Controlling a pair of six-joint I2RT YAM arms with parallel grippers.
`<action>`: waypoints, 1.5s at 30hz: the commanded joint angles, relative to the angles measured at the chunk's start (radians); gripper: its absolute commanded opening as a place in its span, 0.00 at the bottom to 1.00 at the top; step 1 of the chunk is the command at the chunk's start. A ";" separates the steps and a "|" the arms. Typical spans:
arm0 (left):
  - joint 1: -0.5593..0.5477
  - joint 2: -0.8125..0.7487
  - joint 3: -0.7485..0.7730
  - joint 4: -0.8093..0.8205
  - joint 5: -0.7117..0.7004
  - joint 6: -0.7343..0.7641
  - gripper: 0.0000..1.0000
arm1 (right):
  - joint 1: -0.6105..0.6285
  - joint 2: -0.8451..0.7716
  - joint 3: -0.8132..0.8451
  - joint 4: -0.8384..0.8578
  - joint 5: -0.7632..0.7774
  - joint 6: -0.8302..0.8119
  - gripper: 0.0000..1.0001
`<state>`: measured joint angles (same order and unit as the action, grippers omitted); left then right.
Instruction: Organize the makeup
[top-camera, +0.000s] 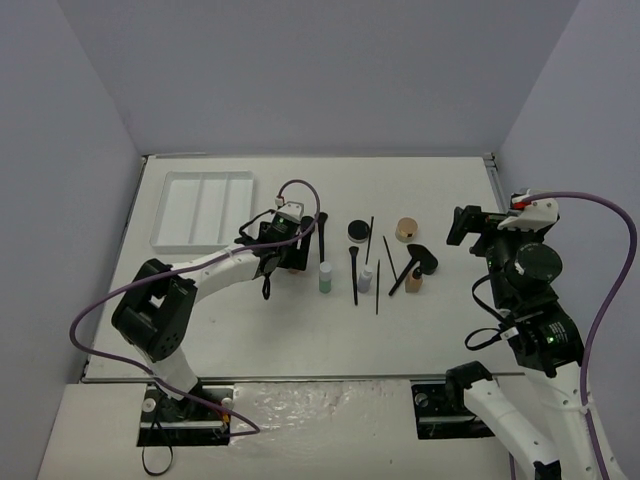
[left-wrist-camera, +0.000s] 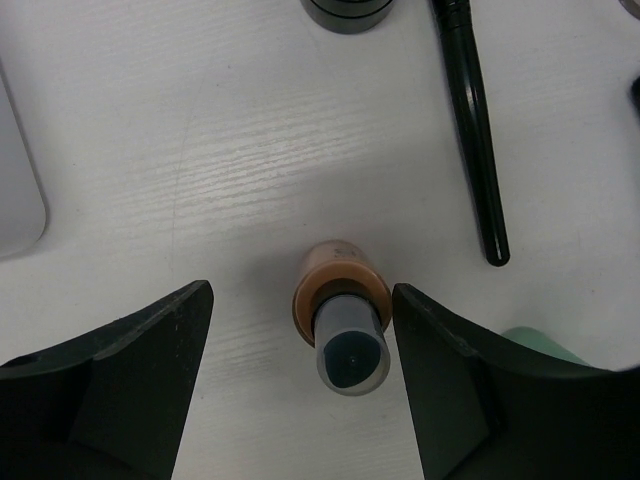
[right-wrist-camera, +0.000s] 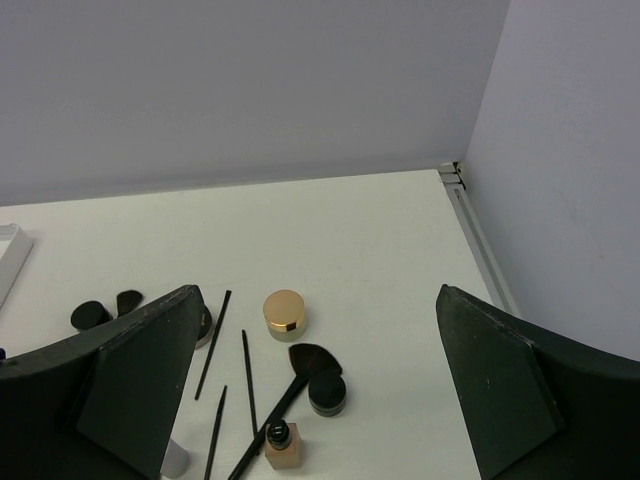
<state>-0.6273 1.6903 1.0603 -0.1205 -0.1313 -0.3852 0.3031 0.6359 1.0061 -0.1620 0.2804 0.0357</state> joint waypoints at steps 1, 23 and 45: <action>-0.008 -0.016 0.050 0.073 -0.029 -0.026 0.65 | 0.008 -0.012 0.002 0.055 -0.015 -0.021 1.00; 0.062 -0.160 0.362 -0.224 -0.119 0.067 0.00 | 0.033 -0.086 0.027 0.045 -0.089 0.012 1.00; 0.499 0.469 1.006 -0.212 0.195 0.237 0.00 | 0.033 0.008 0.027 0.008 -0.130 0.080 1.00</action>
<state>-0.1612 2.1622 1.9438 -0.3915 0.0013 -0.1674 0.3290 0.6417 1.0157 -0.1974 0.1661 0.0838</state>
